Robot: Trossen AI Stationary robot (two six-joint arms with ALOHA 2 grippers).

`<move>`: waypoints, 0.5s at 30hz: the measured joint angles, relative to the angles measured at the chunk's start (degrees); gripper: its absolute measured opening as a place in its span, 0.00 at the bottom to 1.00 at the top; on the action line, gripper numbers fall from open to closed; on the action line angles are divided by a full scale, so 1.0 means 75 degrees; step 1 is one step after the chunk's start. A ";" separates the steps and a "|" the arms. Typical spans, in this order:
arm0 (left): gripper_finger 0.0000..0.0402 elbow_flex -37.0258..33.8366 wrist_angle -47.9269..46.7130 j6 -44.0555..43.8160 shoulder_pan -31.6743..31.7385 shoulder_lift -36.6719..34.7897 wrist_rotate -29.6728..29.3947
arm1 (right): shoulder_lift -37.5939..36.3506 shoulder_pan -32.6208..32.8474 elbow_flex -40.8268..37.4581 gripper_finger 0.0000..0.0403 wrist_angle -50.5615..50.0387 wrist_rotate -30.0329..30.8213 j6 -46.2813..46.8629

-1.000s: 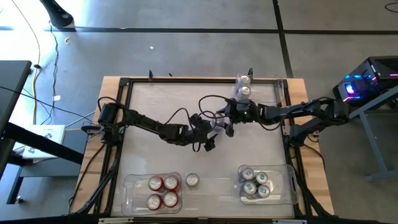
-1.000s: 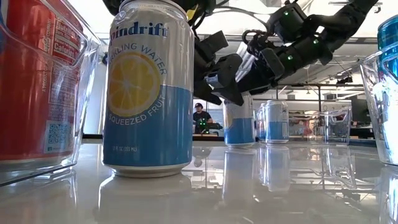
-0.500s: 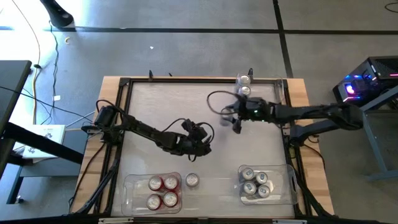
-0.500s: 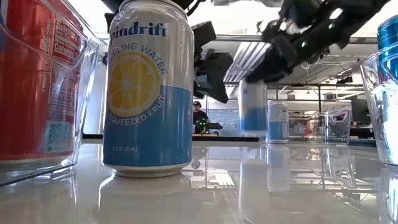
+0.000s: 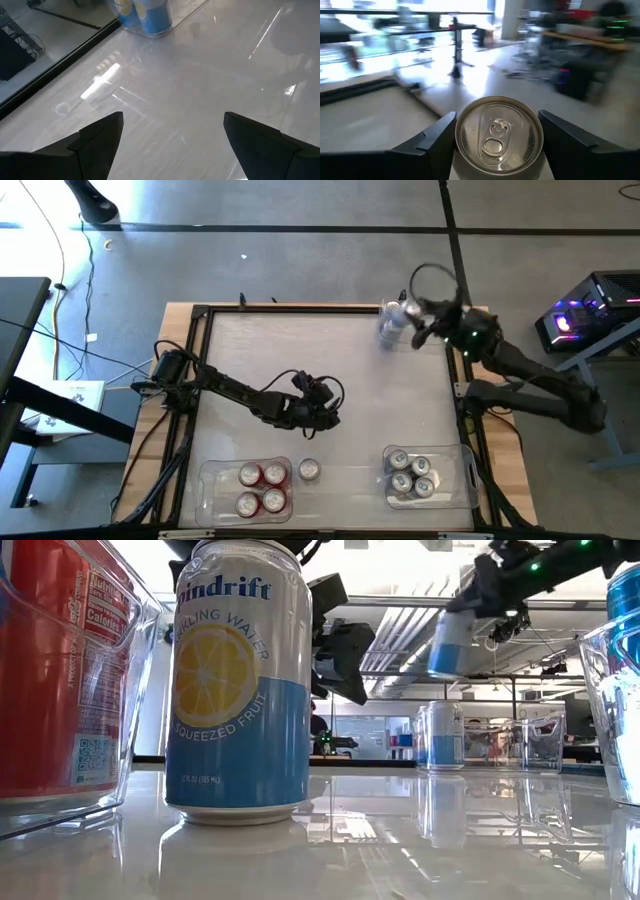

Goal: Sort soda cans
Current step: Put the top blue-white soda can into the top right transparent bin

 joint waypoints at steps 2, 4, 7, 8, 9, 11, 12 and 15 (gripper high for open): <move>0.84 0.0000 0.0003 -0.0002 0.0000 0.0000 0.0000 | -0.0017 -0.0671 0.0005 0.58 -0.0106 -0.0014 -0.0040; 0.84 0.0000 0.0015 0.0001 0.0000 0.0000 0.0000 | 0.0178 -0.1304 -0.0021 0.58 -0.0168 -0.0182 0.0014; 0.84 0.0000 0.0016 -0.0002 0.0000 0.0000 0.0000 | 0.0701 -0.2090 -0.0126 0.58 -0.0168 -0.0555 0.0236; 0.84 0.0000 0.0018 0.0001 0.0000 0.0000 0.0000 | 0.0914 -0.2295 -0.0186 0.58 -0.0094 -0.0595 0.0247; 0.84 0.0000 0.0021 0.0001 0.0000 0.0000 0.0000 | 0.1137 -0.2491 -0.0255 0.58 -0.0033 -0.0585 0.0261; 0.84 0.0000 0.0023 -0.0002 0.0000 -0.0003 0.0000 | 0.1562 -0.2824 -0.0455 0.58 0.0140 -0.0684 0.0364; 0.84 0.0000 0.0032 0.0001 0.0000 -0.0003 0.0002 | 0.1763 -0.2972 -0.0557 0.58 0.0314 -0.0857 0.0419; 0.84 0.0000 0.0044 -0.0002 0.0000 -0.0006 0.0012 | 0.2296 -0.3285 -0.0757 0.58 0.0975 -0.1503 0.0679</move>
